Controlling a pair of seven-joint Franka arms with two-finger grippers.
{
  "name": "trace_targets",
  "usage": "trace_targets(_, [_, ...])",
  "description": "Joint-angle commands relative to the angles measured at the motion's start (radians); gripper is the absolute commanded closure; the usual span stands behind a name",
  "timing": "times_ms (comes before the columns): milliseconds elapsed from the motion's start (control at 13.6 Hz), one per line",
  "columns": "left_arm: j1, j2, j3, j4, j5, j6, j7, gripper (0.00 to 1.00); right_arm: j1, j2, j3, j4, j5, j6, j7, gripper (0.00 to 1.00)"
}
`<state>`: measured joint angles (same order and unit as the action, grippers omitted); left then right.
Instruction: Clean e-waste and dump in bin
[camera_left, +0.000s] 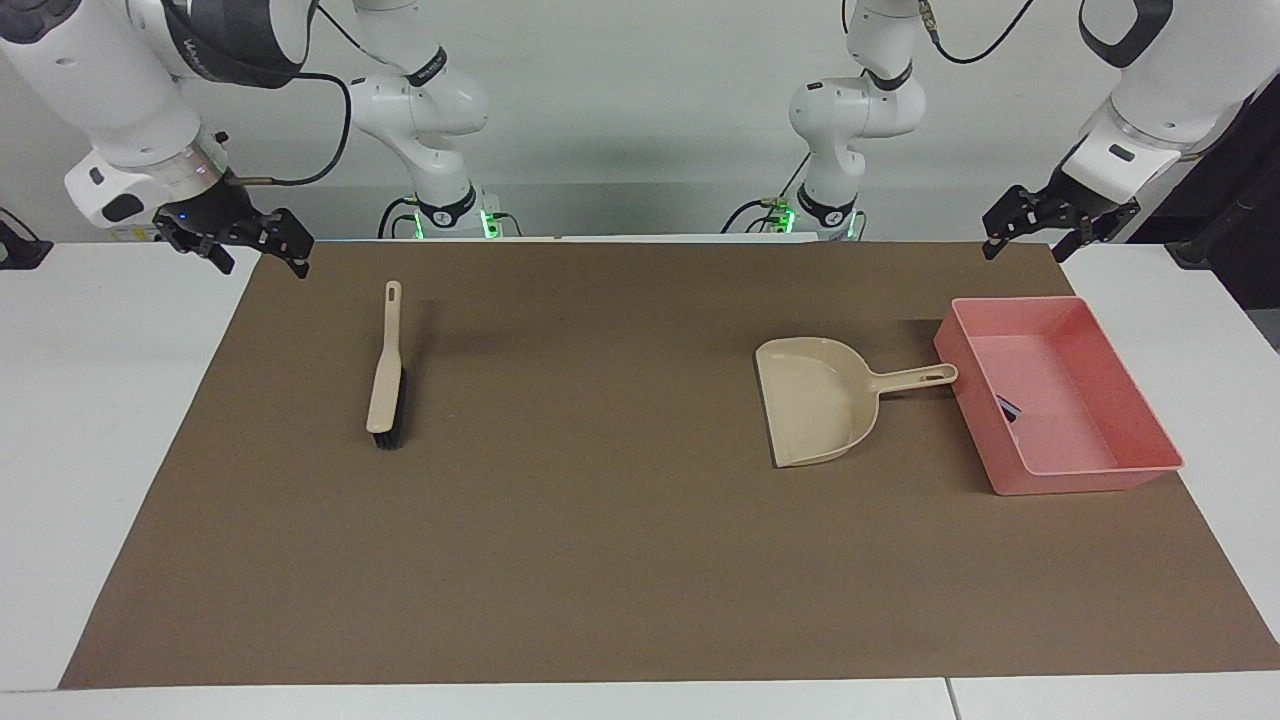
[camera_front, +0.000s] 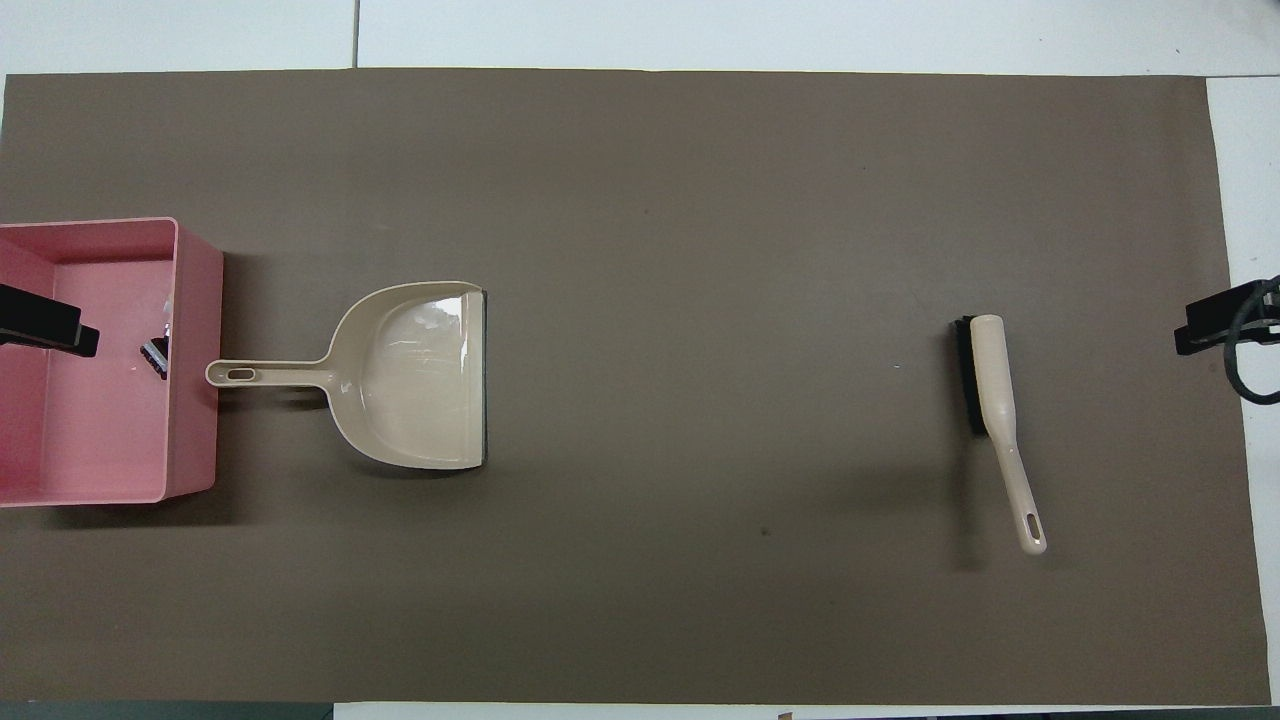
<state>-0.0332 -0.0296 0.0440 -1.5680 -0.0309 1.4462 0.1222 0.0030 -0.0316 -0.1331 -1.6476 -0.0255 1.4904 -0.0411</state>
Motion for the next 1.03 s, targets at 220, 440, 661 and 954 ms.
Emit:
trace_targets(220, [0.001, -0.016, 0.002, -0.006, -0.007, 0.002, -0.006, 0.01, -0.006, -0.011, 0.003, -0.014, 0.013, 0.004, 0.015, 0.01])
trace_targets(440, [-0.001, -0.015, 0.001, -0.006, -0.007, 0.005, -0.009, 0.01, -0.006, -0.011, 0.003, -0.014, 0.013, 0.004, 0.015, 0.01])
trace_targets(661, [-0.001, -0.015, 0.001, -0.006, -0.006, 0.035, -0.009, 0.01, -0.006, -0.011, 0.003, -0.014, 0.013, 0.004, 0.015, 0.01])
trace_targets(954, [-0.002, -0.015, 0.001, -0.02, -0.006, 0.072, -0.006, 0.01, -0.006, -0.011, 0.003, -0.014, 0.013, 0.002, 0.015, 0.01])
